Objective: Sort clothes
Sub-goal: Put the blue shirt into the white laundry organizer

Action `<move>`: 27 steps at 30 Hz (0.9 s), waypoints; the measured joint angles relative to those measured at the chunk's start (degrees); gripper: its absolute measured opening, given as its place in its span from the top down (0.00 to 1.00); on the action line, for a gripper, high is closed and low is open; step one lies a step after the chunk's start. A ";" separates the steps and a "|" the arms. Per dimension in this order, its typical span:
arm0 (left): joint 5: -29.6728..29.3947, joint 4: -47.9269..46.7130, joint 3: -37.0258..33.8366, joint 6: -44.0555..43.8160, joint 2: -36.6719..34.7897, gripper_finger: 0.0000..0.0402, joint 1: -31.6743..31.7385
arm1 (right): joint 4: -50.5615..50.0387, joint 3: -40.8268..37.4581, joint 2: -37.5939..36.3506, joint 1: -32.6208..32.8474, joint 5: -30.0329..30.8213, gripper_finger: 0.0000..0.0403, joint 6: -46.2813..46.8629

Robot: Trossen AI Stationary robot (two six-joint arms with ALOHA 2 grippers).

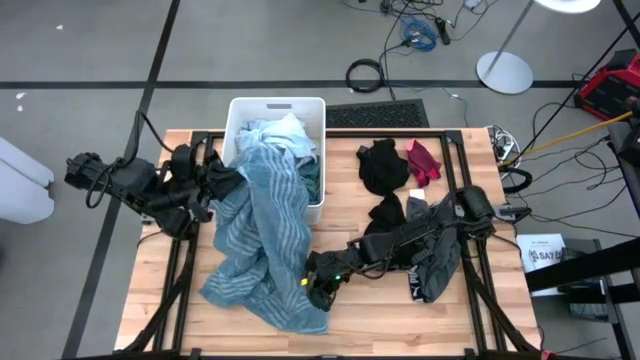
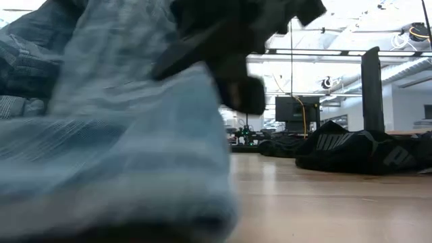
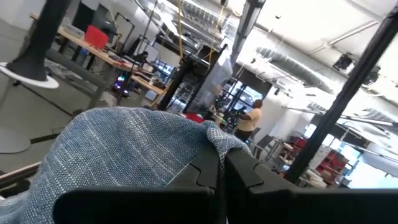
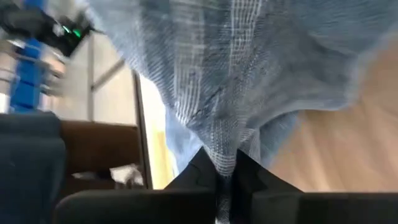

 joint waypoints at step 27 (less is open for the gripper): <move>10.87 15.91 0.00 10.97 0.04 0.98 0.00 | -23.57 -0.04 -47.42 -3.00 47.89 1.00 -19.70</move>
